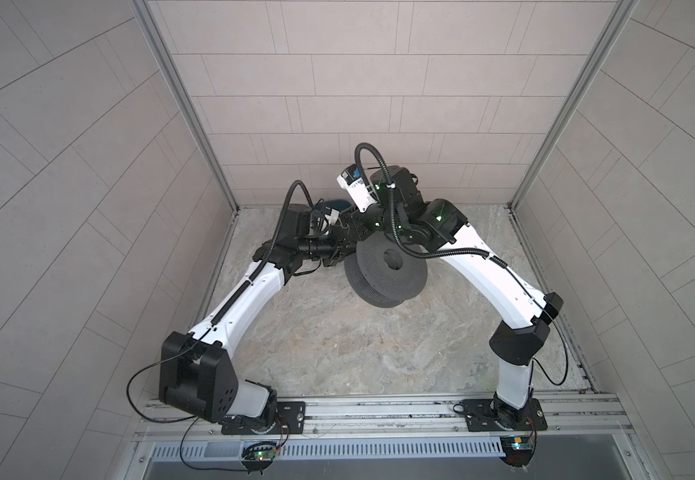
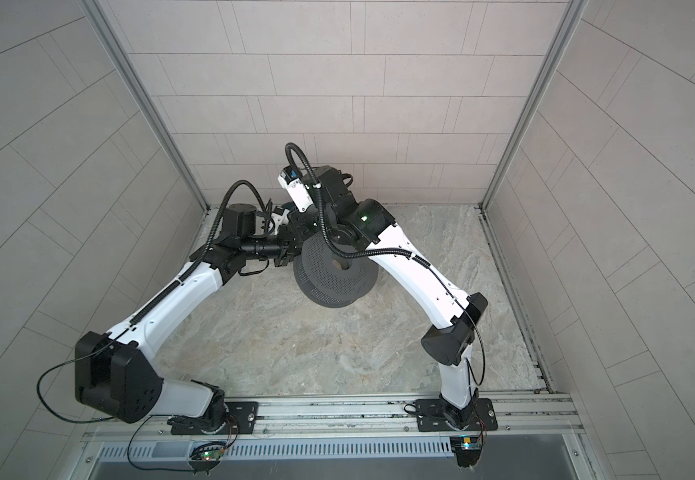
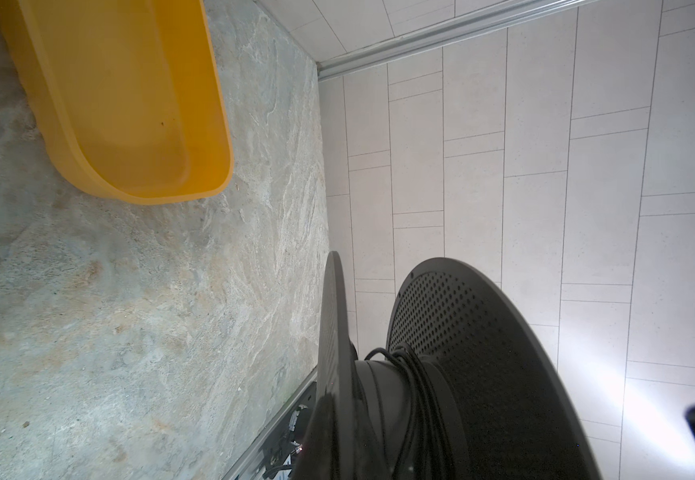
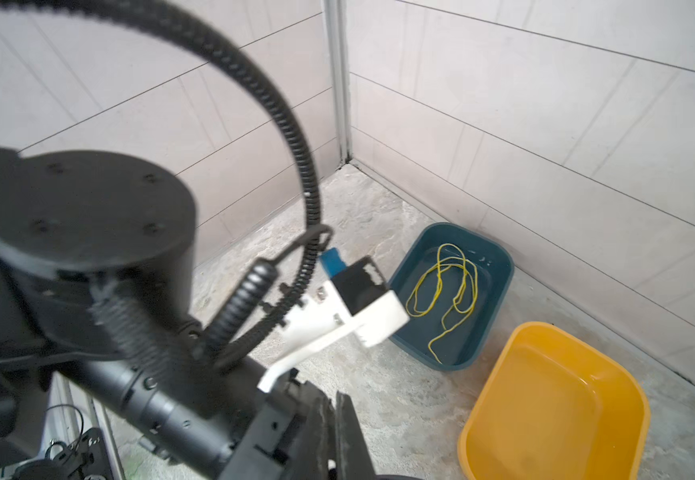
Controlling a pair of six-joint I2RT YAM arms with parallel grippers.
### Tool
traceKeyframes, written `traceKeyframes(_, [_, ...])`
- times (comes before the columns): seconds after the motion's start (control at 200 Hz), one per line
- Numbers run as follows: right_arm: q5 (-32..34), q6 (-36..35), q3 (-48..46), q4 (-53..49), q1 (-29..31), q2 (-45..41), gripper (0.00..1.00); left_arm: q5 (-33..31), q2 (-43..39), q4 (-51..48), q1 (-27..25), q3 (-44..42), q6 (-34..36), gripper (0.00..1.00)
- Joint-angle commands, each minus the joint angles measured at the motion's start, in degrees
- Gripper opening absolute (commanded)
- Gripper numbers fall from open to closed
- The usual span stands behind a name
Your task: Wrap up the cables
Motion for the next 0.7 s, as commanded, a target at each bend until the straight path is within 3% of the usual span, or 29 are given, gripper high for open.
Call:
traceKeyframes(0.0, [-0.6, 3.4, 1.4, 0.1, -2.4, 0.0, 0.0, 4.3, -1.9, 5.4, -0.2, 0.3, -0.2, 0.0])
traceKeyframes(0.23, [-7.8, 4.7, 0.8, -2.0, -9.6, -0.7, 0.0, 7.5, -1.4, 8.0, -0.1, 0.8, -0.7, 0.0])
traceKeyframes(0.44, [-18.5, 9.2, -4.9, 1.1, -17.2, -2.9, 0.0, 10.1, -0.6, 20.1, -0.1, -0.7, -8.8, 0.0])
traceKeyframes(0.696, [-26.6, 19.7, -19.5, 14.7, -22.6, -9.2, 0.02, 10.4, 0.1, 23.5, -0.1, -1.0, -11.0, 0.0])
